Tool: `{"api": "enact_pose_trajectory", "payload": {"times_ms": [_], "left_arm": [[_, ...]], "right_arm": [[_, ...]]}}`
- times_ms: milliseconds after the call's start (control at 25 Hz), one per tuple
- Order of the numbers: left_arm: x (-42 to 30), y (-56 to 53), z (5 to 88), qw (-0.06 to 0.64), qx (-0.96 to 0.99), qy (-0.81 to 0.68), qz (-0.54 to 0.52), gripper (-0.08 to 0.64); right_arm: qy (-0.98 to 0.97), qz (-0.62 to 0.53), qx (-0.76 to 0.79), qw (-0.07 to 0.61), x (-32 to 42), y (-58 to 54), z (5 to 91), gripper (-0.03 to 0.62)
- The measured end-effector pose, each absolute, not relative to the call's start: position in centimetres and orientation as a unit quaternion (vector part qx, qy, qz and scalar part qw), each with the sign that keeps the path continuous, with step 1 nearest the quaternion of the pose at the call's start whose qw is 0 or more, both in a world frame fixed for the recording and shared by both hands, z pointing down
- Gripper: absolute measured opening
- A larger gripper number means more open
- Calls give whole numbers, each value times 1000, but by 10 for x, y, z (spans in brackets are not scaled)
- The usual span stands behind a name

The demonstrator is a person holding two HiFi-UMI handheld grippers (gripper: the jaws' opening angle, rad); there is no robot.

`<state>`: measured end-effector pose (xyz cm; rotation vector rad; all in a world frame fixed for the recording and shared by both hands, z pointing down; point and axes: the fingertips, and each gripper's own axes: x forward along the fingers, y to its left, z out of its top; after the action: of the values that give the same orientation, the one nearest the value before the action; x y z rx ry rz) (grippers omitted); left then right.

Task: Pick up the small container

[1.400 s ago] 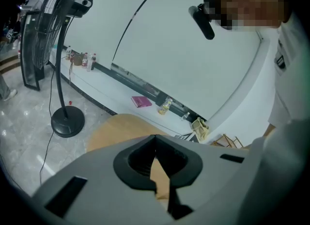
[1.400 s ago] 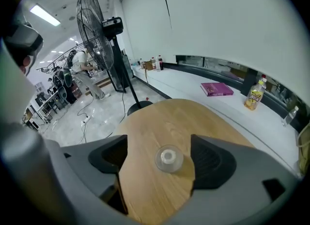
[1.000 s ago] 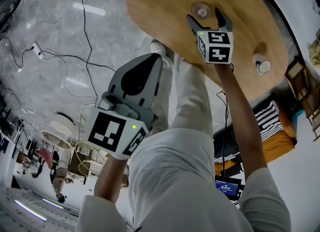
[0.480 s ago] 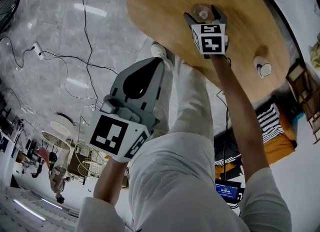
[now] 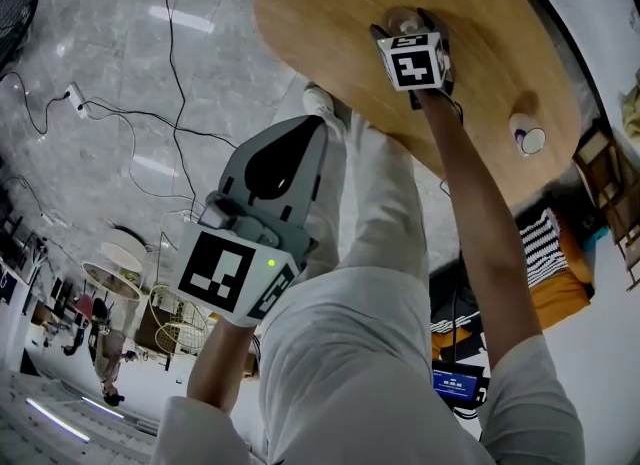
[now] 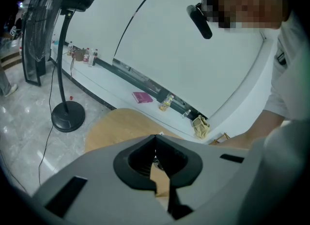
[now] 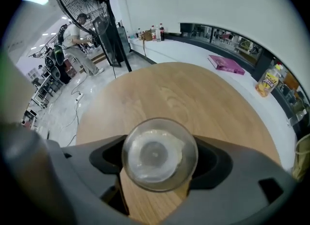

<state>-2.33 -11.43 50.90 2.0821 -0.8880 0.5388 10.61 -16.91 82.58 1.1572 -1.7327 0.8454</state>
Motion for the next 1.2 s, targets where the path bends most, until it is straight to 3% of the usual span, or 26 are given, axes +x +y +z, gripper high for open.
{"api": "enact_pose_trajectory", "payload": {"times_ms": [40,80,680,1200], "left_arm": [[-24,-114,508,396,821,-351,212,18],[-25,-114,508,395,821,-352,212,18],[-28,-101,489,385,822,-365,206,18],[-27,-95,446,364,833,-372,189,18]], "right_arm": [[-692,333,466,439,108,-169,828,353],[-692,326,467,444,109,-170,829,345],[-711,306,448,447,115,-156,804,345],[-742,273,444,422,110,-148,732,345]]}}
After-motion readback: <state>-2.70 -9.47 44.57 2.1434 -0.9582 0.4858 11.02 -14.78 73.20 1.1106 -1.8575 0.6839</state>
